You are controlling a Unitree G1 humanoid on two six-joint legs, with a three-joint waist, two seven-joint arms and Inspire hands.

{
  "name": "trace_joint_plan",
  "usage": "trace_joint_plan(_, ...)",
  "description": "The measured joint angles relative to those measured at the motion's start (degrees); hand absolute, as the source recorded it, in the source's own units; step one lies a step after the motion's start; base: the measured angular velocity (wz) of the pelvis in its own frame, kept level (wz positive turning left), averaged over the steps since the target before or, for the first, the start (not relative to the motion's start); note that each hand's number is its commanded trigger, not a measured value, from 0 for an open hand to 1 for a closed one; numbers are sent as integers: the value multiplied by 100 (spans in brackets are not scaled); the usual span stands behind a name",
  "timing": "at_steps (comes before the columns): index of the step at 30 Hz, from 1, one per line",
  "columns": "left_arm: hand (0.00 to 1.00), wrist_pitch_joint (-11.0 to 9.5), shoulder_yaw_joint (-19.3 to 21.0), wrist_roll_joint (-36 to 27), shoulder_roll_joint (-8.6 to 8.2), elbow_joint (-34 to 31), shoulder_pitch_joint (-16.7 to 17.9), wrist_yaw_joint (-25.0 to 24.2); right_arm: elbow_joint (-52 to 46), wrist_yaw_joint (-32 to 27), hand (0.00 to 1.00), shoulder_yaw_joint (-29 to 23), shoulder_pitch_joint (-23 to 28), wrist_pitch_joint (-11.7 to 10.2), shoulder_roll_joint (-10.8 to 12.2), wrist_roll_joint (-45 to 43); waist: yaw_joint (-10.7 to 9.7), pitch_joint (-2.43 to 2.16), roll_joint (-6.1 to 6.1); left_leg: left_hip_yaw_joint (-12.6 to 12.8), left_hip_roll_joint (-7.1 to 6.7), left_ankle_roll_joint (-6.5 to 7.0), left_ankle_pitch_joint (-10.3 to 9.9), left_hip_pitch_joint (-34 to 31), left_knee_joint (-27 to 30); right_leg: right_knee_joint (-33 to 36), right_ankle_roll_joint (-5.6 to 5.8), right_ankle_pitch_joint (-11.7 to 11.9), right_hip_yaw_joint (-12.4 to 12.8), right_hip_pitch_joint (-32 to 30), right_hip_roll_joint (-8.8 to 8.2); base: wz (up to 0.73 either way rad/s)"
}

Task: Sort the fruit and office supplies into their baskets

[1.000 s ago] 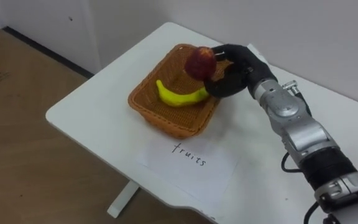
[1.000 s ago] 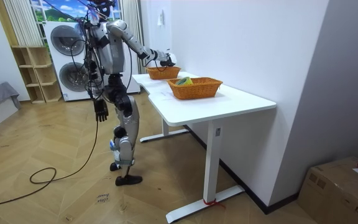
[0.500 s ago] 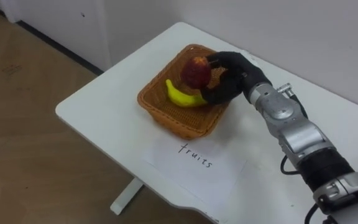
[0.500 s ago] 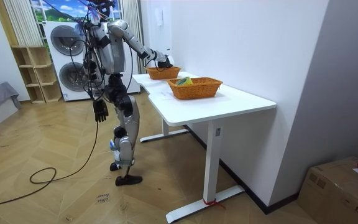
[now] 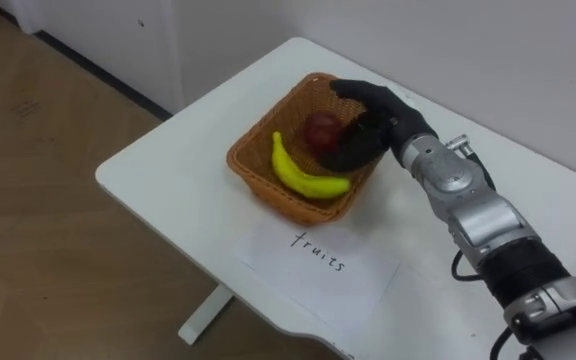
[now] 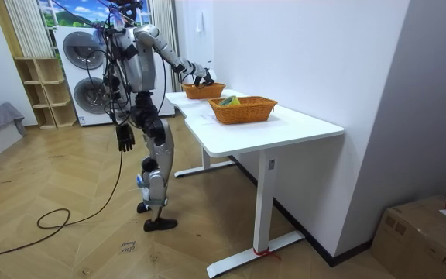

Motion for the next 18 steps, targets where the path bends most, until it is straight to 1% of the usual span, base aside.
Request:
trace_joint_plan(10,0,-19,-5,-3,-1,-2,-33,25,-1,0,0,-1,-9,-1,0,22,-18,9,13,28,2,0,0,5,-9,0,0,0,41,-13,-2,-1)
trace_joint_plan(14,0,-23,-9,0,-2,-29,-53,13,-8,35,0,-9,-18,-2,0,5,-30,4,6,38,3,0,0,5,-25,-1,1,0,97,-30,1,0)
trace_joint_plan(18,0,-21,-4,0,-4,-48,-41,-9,-83,60,0,-75,-20,-2,-2,-24,-102,-1,-2,39,2,1,0,3,-33,1,5,-3,96,-30,-2,0)
